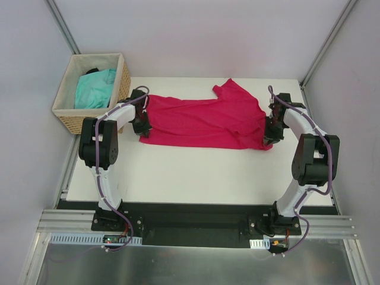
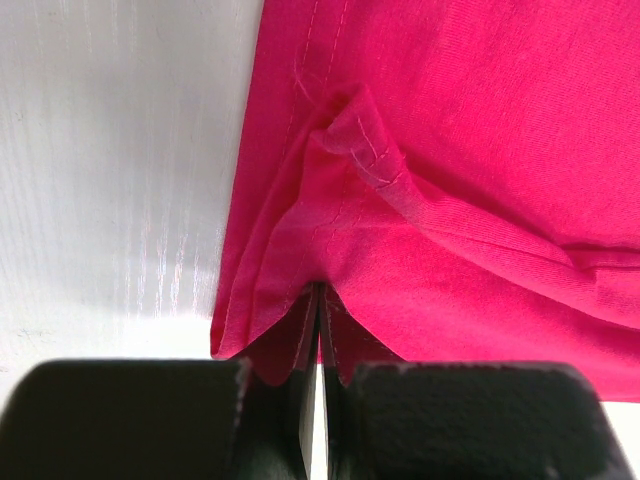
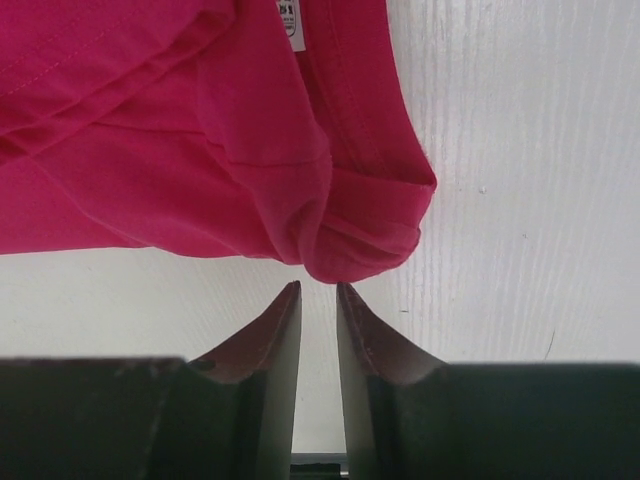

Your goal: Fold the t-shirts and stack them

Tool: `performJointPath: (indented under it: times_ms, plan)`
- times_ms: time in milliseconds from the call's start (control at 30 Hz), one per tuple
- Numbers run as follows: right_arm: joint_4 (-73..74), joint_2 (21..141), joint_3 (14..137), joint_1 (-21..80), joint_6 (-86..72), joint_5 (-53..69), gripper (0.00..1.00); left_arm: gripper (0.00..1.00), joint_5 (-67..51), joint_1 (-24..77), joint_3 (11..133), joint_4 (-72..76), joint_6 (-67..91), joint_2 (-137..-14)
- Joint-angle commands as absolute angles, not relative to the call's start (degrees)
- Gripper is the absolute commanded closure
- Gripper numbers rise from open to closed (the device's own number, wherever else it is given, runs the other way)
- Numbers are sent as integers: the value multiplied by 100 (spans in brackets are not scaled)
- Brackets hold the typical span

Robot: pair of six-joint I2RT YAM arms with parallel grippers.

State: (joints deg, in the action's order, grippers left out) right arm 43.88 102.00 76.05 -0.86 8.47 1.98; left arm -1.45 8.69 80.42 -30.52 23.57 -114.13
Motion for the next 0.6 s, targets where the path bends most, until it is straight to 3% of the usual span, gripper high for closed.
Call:
performJointPath:
  times_ms: [0,467,533,567]
  plan:
    - [4403,10257,7533,-35,905,229,78,100,-62,940,7998,-3138,2391,-11628]
    - [4412,10441,7664,-9,993,185,80,100,-79,940,8060,-3138,2364,-11619]
    - [4438,10468,7769,-9,1019,141,84,100,-62,940,8068,-3138,2356,-11619]
    - [4447,10485,7804,-17,1046,115,90,100,-79,949,8068,-3138,2355,-11619]
